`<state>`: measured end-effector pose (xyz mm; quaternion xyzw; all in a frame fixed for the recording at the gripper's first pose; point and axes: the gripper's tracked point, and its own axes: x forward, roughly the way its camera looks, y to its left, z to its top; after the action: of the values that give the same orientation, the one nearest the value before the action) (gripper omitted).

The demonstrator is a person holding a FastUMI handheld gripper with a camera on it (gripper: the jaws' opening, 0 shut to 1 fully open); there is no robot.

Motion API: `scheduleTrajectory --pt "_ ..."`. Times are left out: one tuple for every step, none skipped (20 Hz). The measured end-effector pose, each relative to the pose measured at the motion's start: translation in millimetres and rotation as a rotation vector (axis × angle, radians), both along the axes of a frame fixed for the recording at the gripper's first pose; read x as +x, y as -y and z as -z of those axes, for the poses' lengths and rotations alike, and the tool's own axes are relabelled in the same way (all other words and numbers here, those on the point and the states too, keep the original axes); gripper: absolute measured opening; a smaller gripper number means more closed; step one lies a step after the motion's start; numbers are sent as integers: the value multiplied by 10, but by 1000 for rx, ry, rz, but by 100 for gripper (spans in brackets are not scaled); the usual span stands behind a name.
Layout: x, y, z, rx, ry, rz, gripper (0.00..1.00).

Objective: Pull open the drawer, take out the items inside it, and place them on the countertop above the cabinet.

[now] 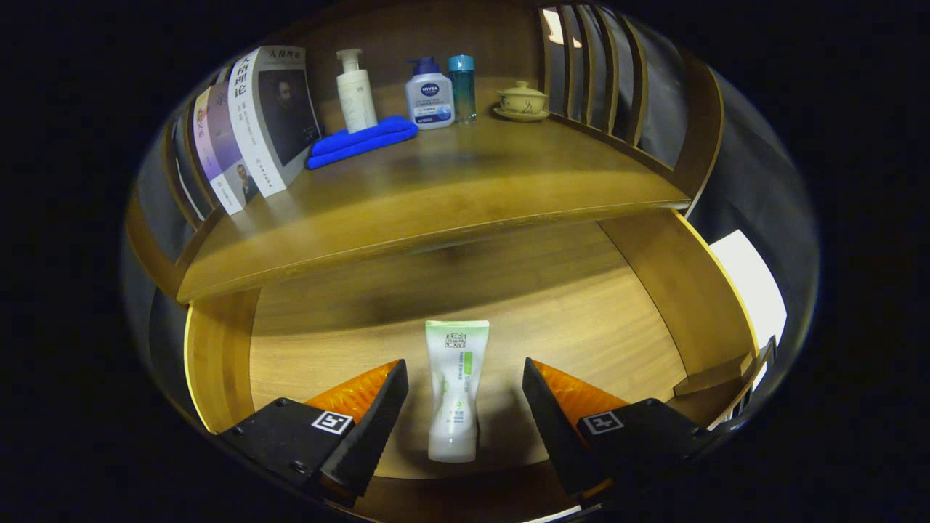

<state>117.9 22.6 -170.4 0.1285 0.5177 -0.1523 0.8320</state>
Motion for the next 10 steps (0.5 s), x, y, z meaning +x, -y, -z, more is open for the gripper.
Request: scheduleTrajectory --pt "-22 5 32 2 -25 -4 98" --pt "-45 9 66 8 -54 0 99" --pt "-66 9 111 13 -85 1 99" --pt "-90 1 157 22 -103 0 99" --pt "-88 -4 189 33 -116 3 98" --pt "-104 -27 239 50 -122 5 99" --pt "-83 -39 252 63 -125 7 95" --pt "-100 -32 291 63 -136 5 89" --pt "-100 -40 308 66 -144 -1 84" --pt "-99 -60 326 73 -150 -4 78"
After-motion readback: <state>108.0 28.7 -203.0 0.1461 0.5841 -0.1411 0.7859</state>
